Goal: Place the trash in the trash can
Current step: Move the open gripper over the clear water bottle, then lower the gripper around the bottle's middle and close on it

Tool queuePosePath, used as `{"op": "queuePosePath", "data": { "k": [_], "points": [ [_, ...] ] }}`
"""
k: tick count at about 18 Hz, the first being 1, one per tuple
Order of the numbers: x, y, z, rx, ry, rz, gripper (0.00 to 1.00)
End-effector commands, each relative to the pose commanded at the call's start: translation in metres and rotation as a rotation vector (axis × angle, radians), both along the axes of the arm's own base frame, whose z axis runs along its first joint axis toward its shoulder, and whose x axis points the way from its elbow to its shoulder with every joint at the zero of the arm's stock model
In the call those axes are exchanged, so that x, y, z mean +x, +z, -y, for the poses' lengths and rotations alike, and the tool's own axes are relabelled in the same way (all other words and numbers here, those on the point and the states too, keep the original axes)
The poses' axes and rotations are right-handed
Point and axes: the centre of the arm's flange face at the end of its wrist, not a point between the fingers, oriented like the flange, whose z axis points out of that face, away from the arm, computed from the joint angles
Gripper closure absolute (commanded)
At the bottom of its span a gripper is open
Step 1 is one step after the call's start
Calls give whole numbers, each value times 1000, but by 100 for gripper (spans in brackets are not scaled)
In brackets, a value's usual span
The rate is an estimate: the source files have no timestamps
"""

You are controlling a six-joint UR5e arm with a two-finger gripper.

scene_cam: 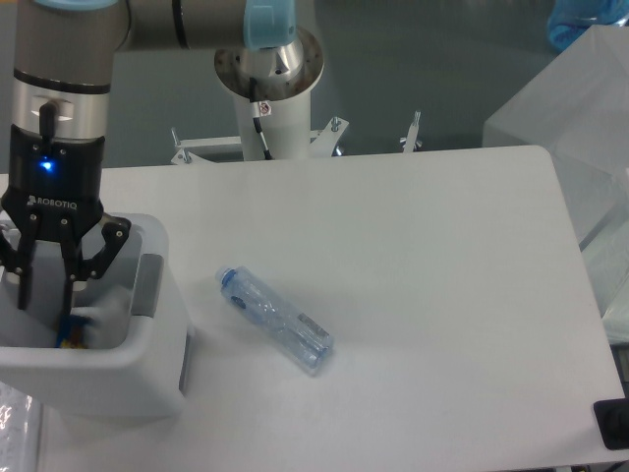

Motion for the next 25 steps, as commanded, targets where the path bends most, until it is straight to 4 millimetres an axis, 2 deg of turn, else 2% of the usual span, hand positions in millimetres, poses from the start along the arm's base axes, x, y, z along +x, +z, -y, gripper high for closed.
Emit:
{"op": "queuePosePath", "data": {
  "k": [1, 2, 3, 4, 5, 7, 10, 12, 16, 19, 21, 25],
  "points": [
    [-2, 3, 1, 4, 4, -1, 28],
    [-7, 1, 2, 2, 12, 0, 24],
    [-33, 1, 9, 2, 61, 6, 12],
    [-74, 2, 23, 7, 134, 19, 4],
    [-92, 6, 29, 17, 182, 31, 1],
    [-132, 8, 43, 29, 274, 58, 0],
    [-182, -5, 62, 27, 346, 99, 0],
    [-203, -17, 73, 16, 388, 124, 0],
    [-237, -68, 79, -60, 439, 173, 0],
    [-251, -111, 92, -130, 477, 213, 0],
    [-250, -139, 99, -185, 496, 227, 0],
    [-253, -159, 101, -242, 528, 209, 0]
  ]
}}
